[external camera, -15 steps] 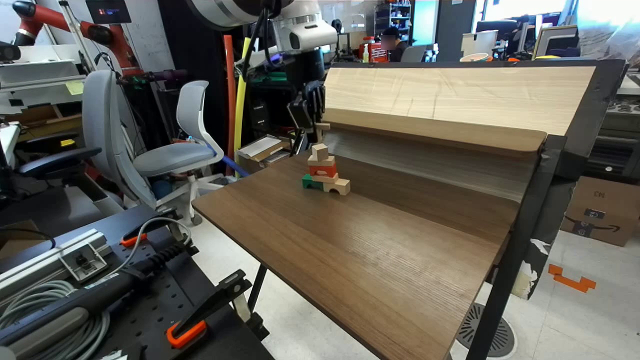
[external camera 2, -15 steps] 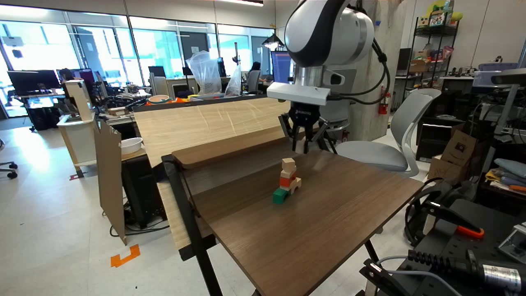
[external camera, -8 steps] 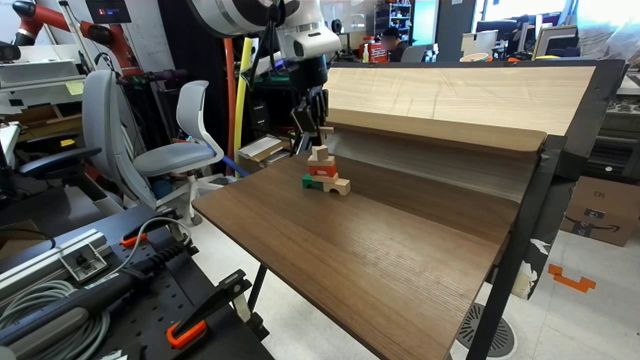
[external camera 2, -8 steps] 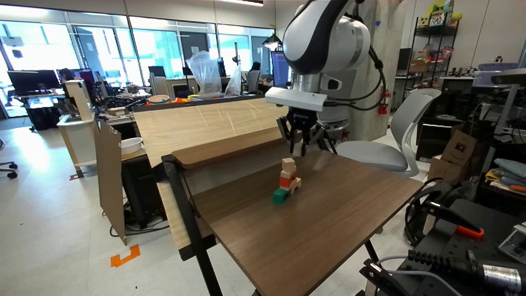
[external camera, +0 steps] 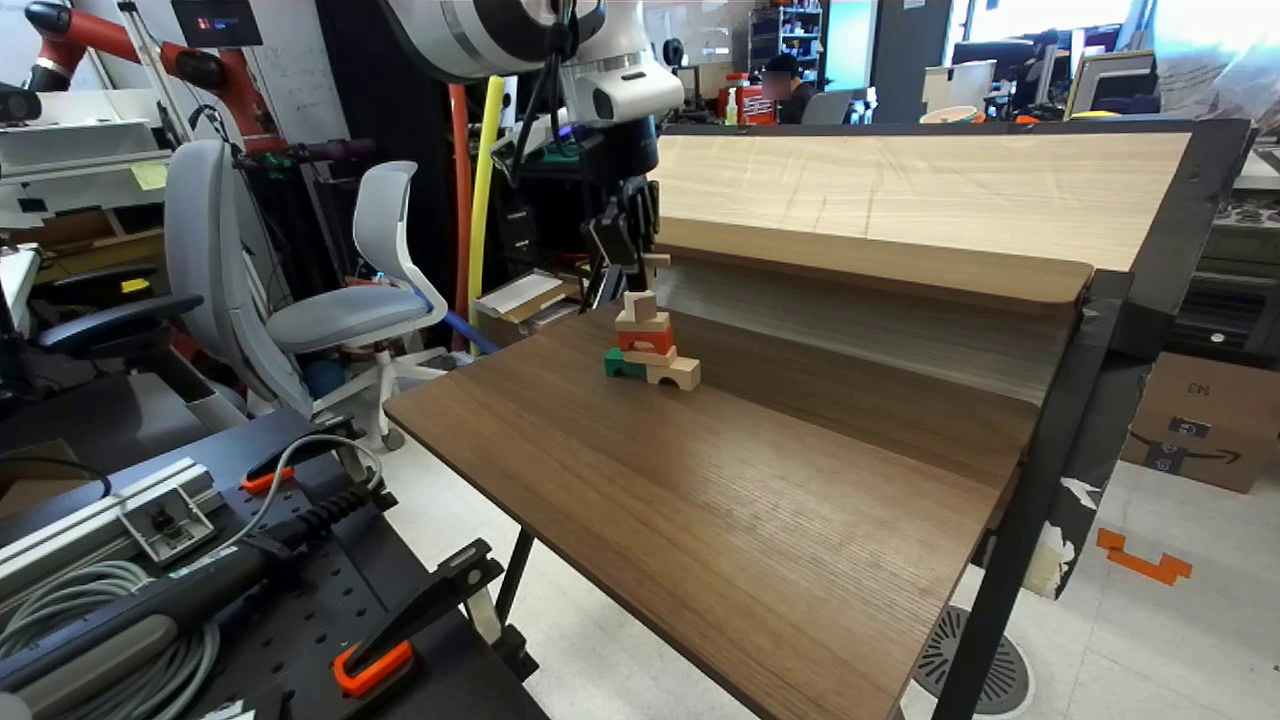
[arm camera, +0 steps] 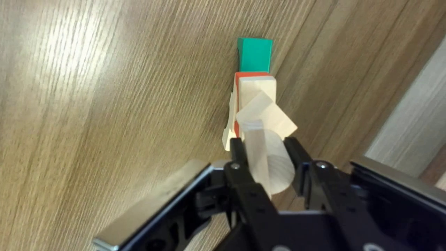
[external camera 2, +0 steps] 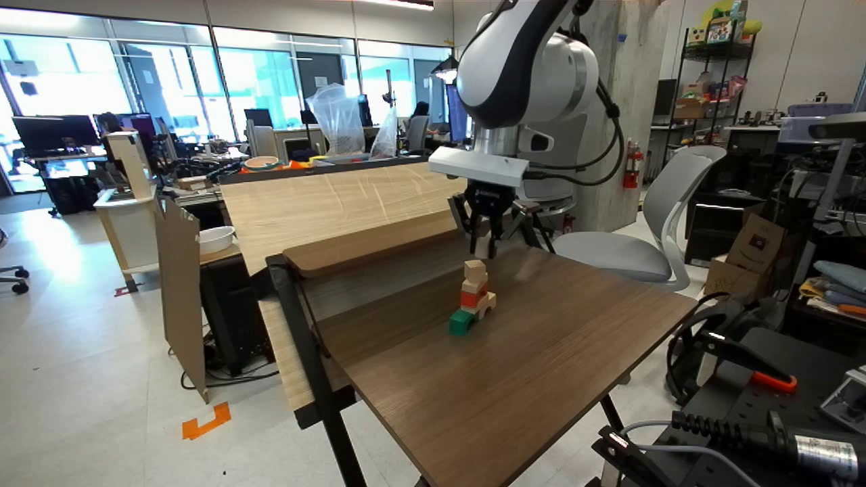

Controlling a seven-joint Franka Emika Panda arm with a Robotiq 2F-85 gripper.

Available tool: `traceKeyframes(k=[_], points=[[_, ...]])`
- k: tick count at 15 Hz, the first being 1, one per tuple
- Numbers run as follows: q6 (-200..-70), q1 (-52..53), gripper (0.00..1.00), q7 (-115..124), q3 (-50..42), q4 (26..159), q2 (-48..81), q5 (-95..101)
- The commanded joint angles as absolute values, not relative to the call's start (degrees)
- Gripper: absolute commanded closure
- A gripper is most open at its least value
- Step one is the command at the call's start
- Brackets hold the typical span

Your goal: Place the last building block on top of the block tower

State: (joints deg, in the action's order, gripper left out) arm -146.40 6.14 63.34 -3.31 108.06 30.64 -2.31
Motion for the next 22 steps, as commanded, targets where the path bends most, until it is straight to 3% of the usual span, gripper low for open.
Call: traceKeyframes(k=[1, 22], points=[[-147.4, 7.3, 0.92, 63.6, -3.9, 106.2, 32.0, -3.3], [-148.6, 8.0, 0.92, 64.0, -4.3, 105.0, 33.7, -2.9]])
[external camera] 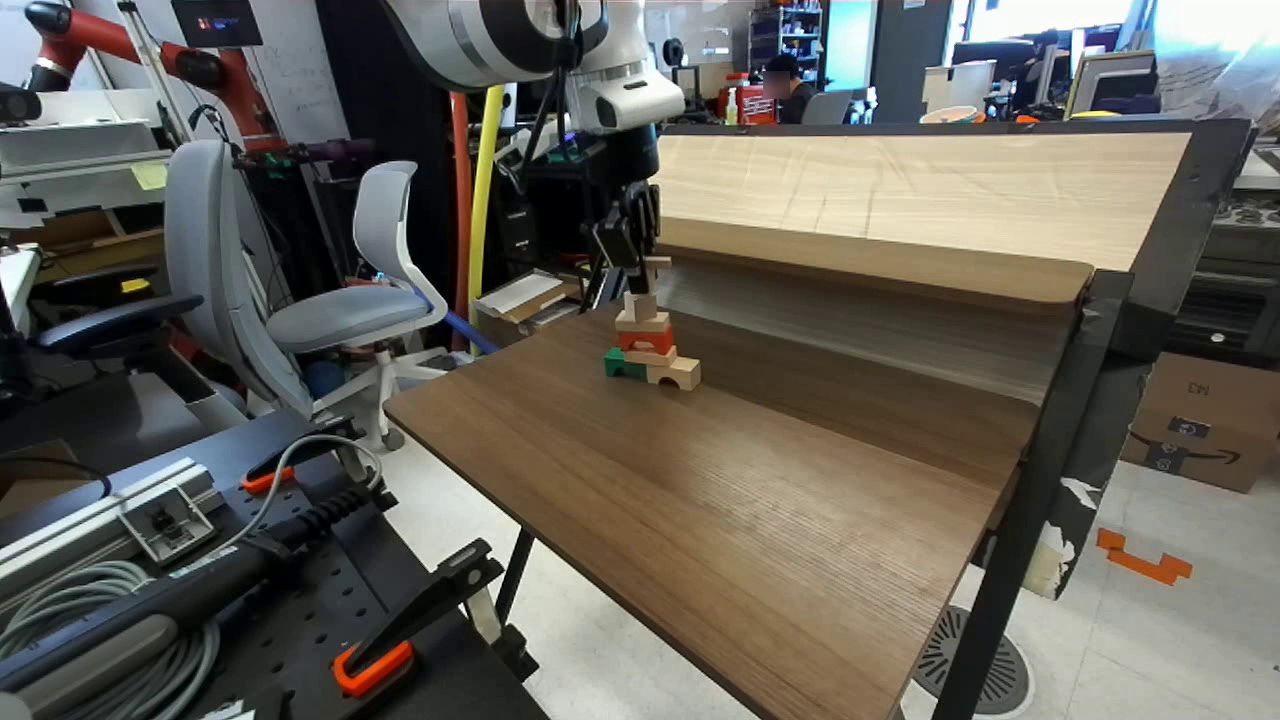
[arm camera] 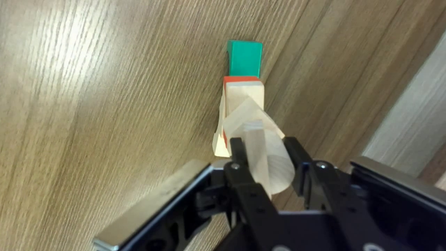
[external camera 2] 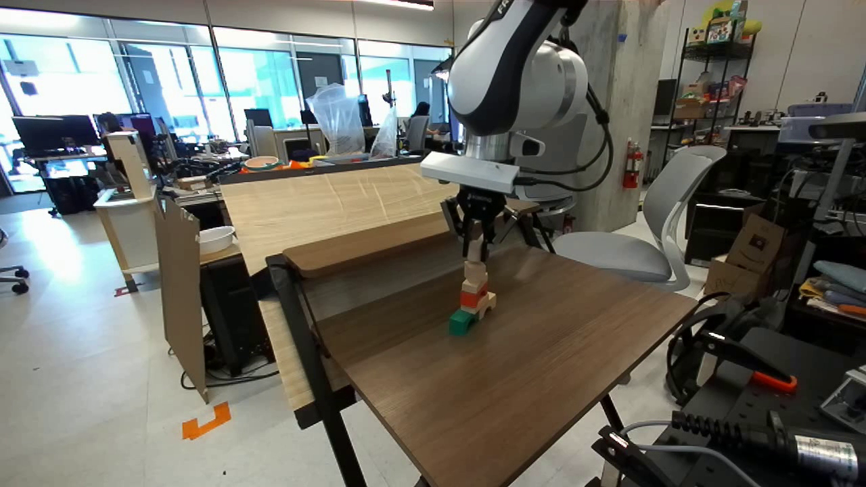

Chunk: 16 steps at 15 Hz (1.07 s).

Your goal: Place the last building block on top of the block tower

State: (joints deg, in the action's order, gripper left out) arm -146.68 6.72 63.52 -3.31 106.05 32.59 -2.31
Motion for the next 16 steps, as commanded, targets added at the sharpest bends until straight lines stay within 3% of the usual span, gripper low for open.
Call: traceKeyframes(k=[1, 11, 12, 16], points=[[-148.8, 8.0, 0.92, 64.0, -4.3, 105.0, 33.8, -2.9], [-149.8, 8.7, 0.92, 64.3, -4.7, 105.3, 33.9, -2.5], [-149.9, 8.8, 0.5, 64.4, -4.9, 105.3, 34.0, -2.4], [-150.3, 9.1, 0.2, 64.5, -5.3, 105.4, 34.1, -2.4]])
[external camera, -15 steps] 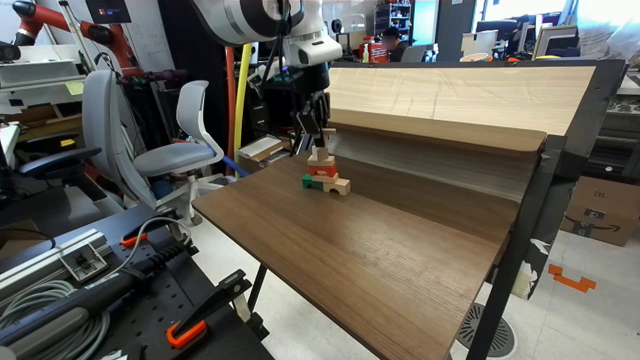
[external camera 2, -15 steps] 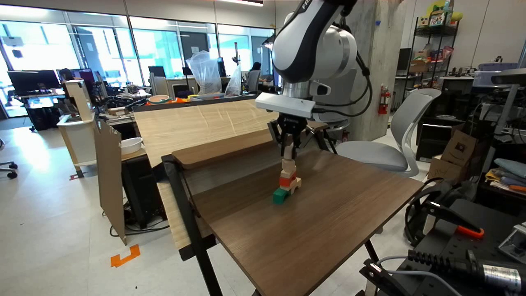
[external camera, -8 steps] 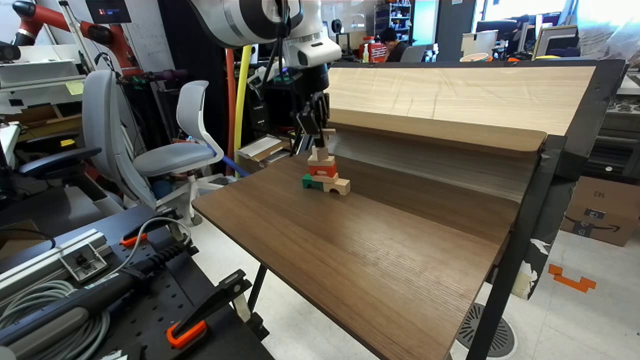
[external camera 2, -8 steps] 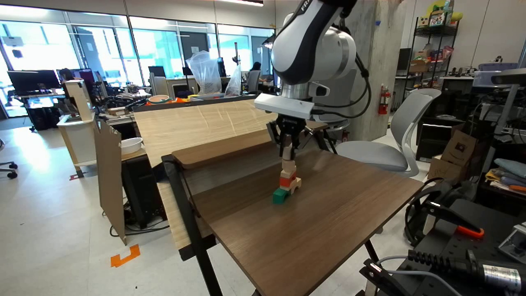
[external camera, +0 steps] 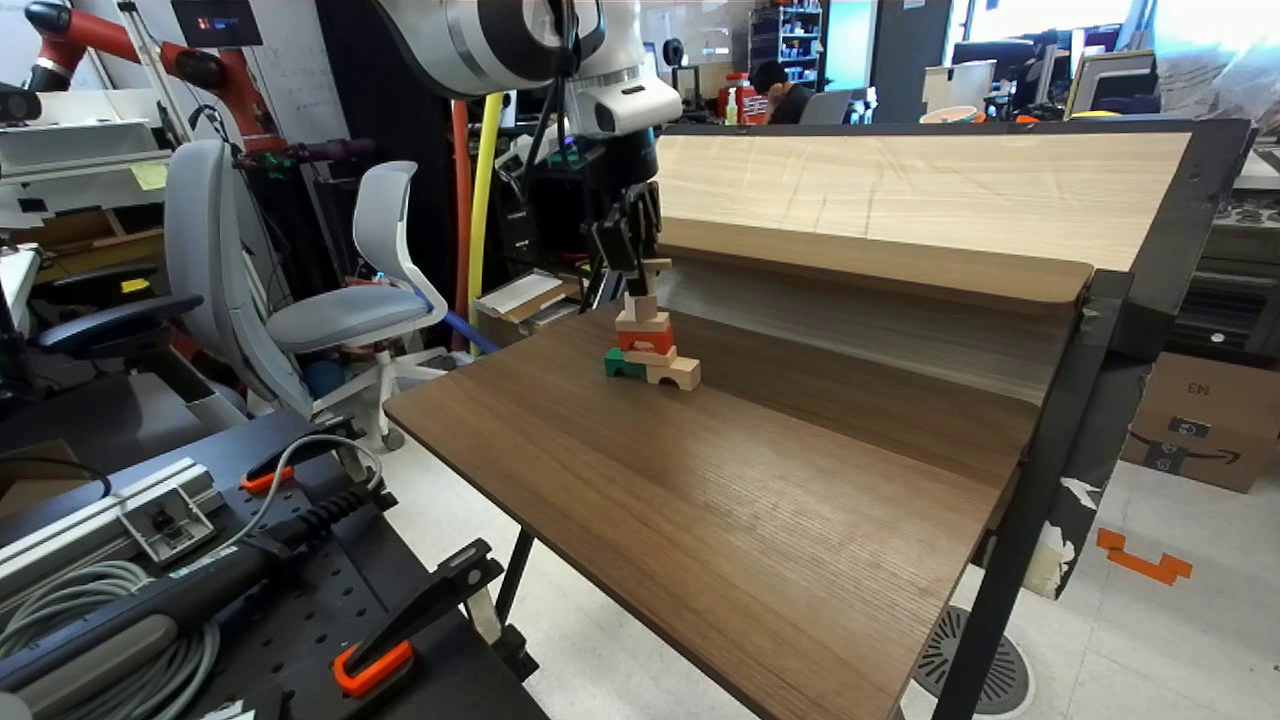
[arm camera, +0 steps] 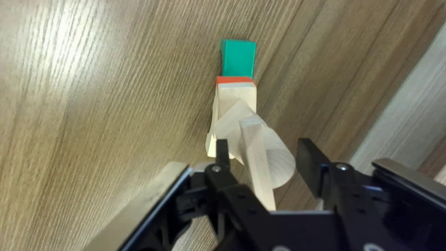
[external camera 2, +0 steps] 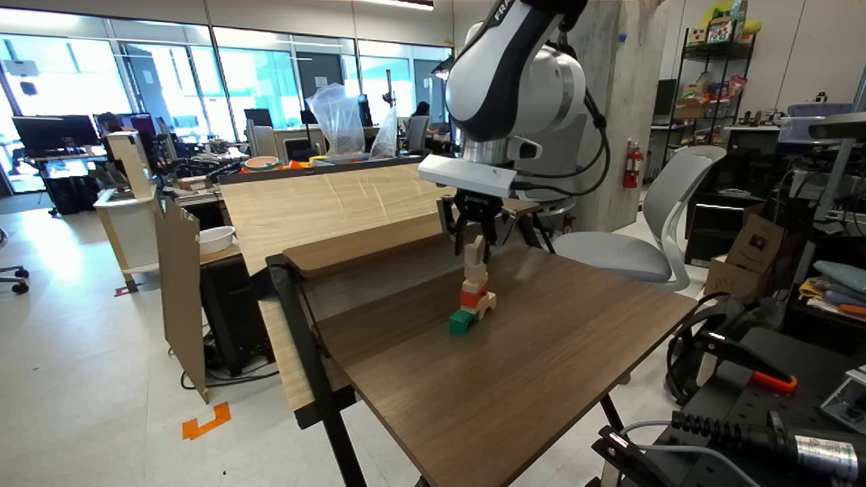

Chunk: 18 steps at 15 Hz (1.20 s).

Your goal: Place the last building block on top of the block tower

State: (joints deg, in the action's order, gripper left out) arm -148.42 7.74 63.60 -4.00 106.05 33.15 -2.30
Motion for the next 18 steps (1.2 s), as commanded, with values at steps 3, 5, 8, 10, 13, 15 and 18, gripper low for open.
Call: traceKeyframes(k=[3, 5, 8, 10, 13, 15, 18], points=[[-150.4, 9.1, 0.01, 64.4, -5.5, 105.5, 34.1, -2.4], [-150.3, 9.1, 0.0, 64.4, -5.6, 105.6, 34.0, -2.3], [-148.9, 8.7, 0.0, 63.6, -5.6, 106.2, 32.8, -2.3], [-147.1, 8.1, 0.0, 62.9, -5.1, 106.7, 31.3, -3.0], [-146.8, 6.7, 0.0, 60.1, -3.4, 108.3, 27.5, -4.7], [-145.7, 5.7, 0.0, 58.1, -2.1, 109.2, 24.2, -6.4], [-139.1, 5.1, 0.0, 54.9, -1.9, 110.0, 18.4, -7.3]])
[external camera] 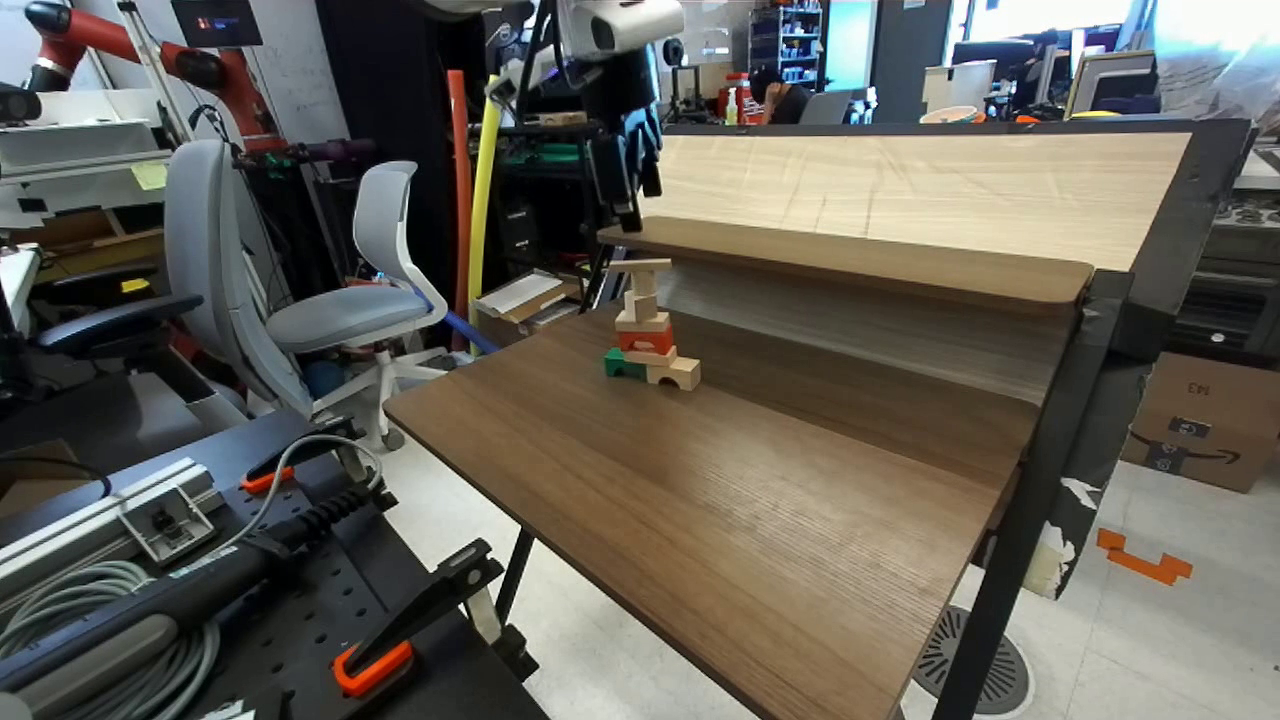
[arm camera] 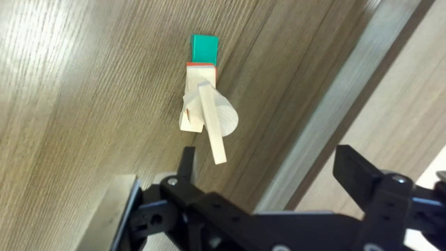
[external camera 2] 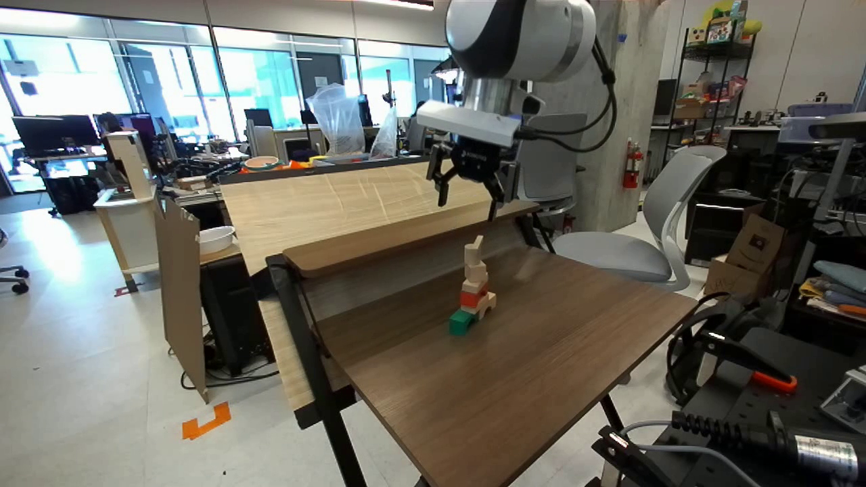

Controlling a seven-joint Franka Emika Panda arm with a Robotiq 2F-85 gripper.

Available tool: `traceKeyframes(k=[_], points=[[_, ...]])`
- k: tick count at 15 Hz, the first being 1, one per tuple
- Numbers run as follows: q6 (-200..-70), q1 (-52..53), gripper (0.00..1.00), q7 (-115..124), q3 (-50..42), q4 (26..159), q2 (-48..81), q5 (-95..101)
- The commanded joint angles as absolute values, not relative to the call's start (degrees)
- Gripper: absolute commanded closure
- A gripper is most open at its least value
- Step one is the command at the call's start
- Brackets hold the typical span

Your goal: Place the last building block on top of the block tower

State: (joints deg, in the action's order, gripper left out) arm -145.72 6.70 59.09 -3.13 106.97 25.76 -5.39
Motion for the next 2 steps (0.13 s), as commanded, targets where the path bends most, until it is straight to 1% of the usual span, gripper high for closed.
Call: traceKeyframes(k=[1, 2], points=[[-143.3, 6.6, 0.0, 57.9, -3.1, 107.1, 23.9, -5.8], [-141.1, 6.3, 0.0, 57.2, -3.0, 107.4, 21.9, -5.8]])
